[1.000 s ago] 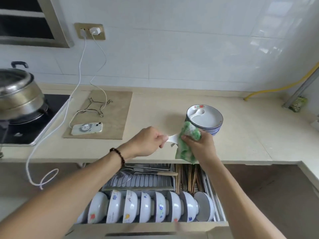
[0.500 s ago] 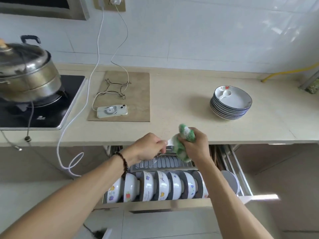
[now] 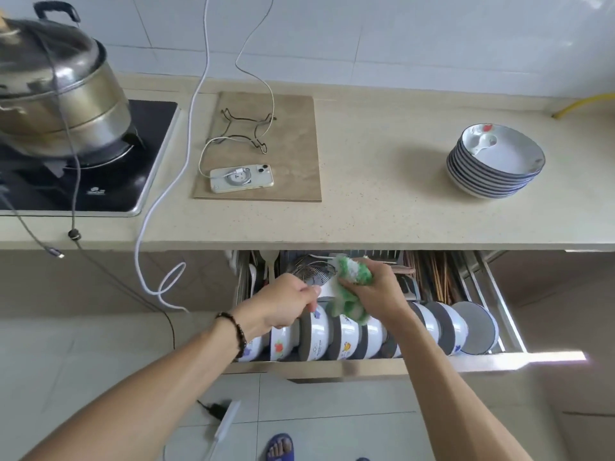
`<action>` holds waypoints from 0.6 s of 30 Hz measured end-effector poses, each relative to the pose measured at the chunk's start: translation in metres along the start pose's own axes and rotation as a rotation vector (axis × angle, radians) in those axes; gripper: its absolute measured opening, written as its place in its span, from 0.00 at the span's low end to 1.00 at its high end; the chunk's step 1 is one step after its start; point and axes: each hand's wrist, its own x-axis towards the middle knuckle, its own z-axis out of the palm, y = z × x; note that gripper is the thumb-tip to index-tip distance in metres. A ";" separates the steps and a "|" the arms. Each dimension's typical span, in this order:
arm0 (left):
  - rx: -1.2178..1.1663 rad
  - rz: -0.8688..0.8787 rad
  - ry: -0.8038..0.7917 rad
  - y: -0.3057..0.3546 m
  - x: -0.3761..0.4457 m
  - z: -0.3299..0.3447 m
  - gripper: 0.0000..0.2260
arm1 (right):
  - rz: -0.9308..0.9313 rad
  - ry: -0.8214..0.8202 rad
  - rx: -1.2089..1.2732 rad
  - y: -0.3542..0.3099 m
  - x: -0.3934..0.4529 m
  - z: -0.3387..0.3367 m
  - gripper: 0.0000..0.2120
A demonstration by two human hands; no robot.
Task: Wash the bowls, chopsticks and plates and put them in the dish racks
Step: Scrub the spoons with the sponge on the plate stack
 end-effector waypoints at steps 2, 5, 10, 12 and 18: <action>0.009 -0.029 0.049 -0.016 0.005 0.003 0.18 | 0.013 0.046 -0.148 0.010 0.009 0.010 0.10; -0.112 -0.128 0.196 -0.047 0.018 0.001 0.17 | 0.075 0.196 -0.154 0.025 0.021 0.024 0.07; -0.263 -0.271 0.375 -0.103 0.064 -0.011 0.16 | 0.170 0.168 -0.007 0.051 0.048 0.047 0.04; -0.267 -0.292 0.403 -0.123 0.091 -0.012 0.17 | 0.189 0.115 0.043 0.062 0.063 0.057 0.04; -0.119 -0.300 0.459 -0.176 0.192 -0.014 0.20 | 0.186 0.103 0.179 0.099 0.115 0.083 0.05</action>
